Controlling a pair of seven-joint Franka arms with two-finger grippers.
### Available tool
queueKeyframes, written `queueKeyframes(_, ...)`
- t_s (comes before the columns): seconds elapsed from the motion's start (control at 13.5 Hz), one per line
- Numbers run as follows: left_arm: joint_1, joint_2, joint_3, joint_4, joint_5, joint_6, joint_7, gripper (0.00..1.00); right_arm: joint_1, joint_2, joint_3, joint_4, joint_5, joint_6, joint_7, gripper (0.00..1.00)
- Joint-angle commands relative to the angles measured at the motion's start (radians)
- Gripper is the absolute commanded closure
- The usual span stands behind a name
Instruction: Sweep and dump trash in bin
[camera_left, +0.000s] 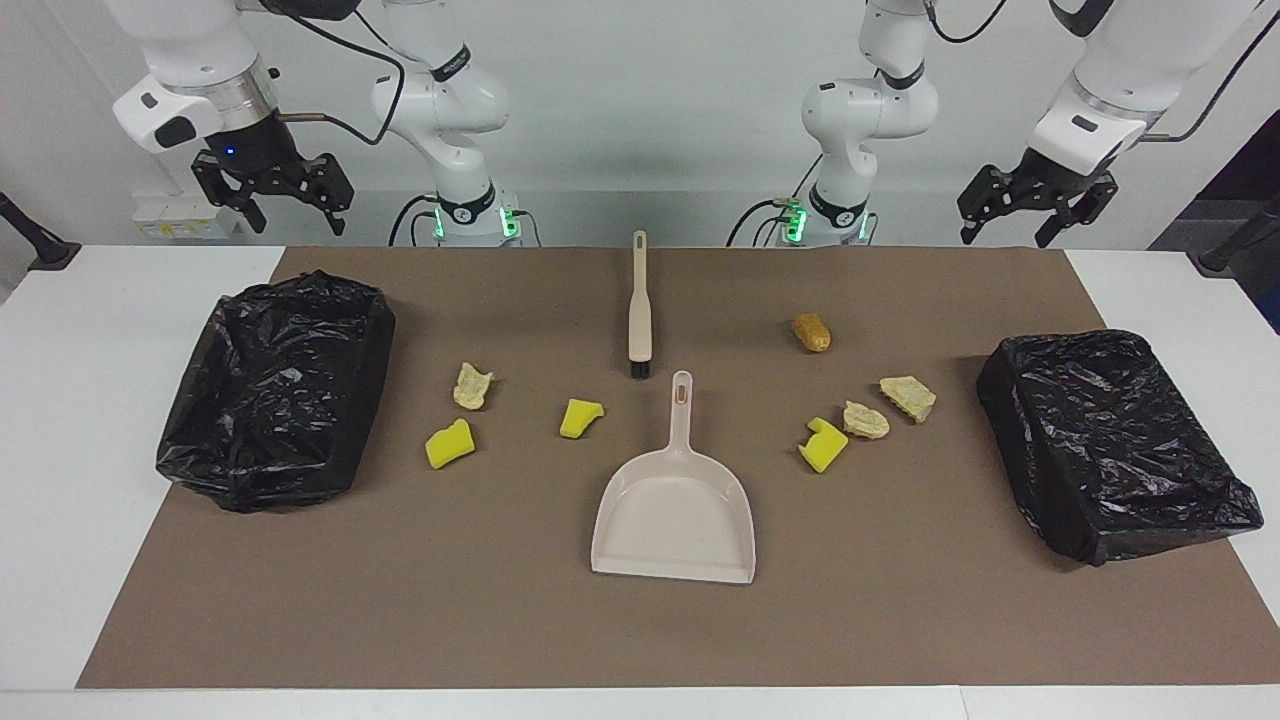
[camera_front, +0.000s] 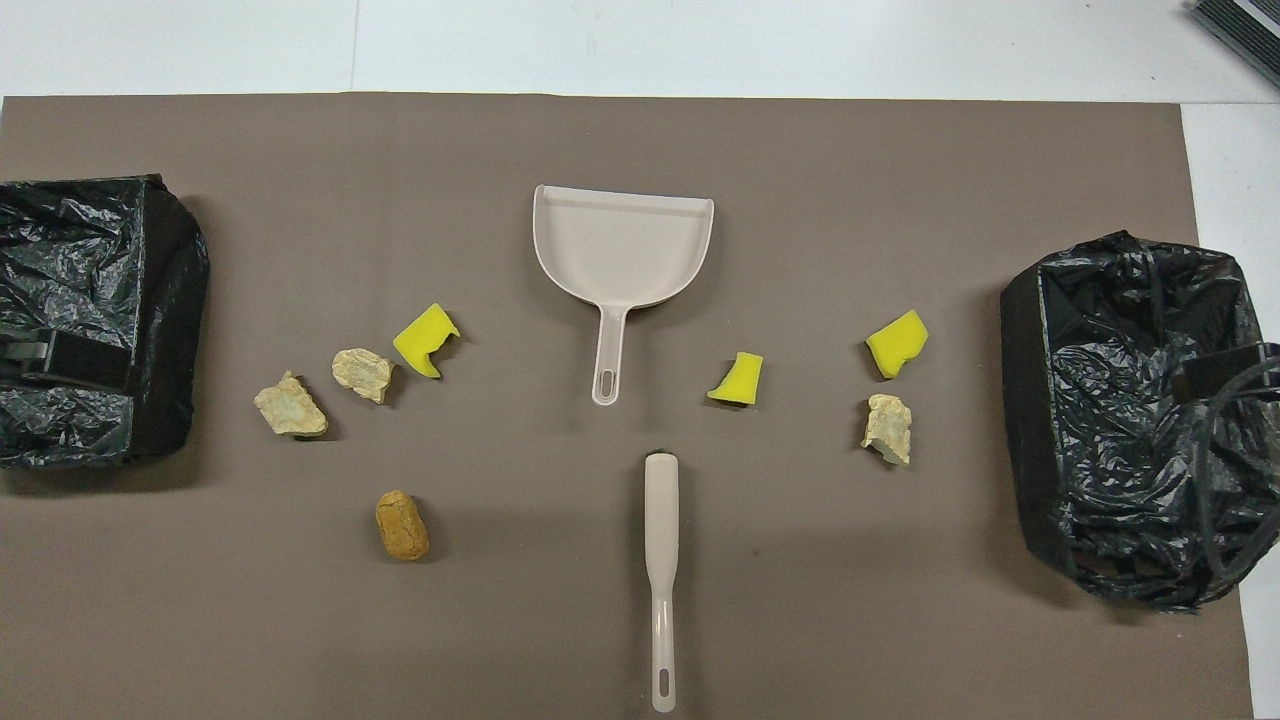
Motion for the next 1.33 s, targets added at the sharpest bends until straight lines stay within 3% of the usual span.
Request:
queueKeyframes(0.0, 0.0, -0.007, -0.003, 0.008, 0.005, -0.025, -0.012, 0.0, -0.014, -0.021, 0.004, -0.03, 0.006, 0.024, -0.033, 0.0)
queueKeyframes(0.89, -0.002, -0.007, -0.003, -0.009, -0.001, -0.011, -0.016, 0.0, 0.003, -0.027, 0.01, -0.036, 0.008, 0.052, -0.092, 0.0)
queueKeyframes(1.26, -0.004, -0.008, -0.003, -0.037, -0.003, 0.0, -0.019, 0.0, 0.079, 0.002, 0.012, -0.024, 0.009, 0.051, 0.102, 0.0)
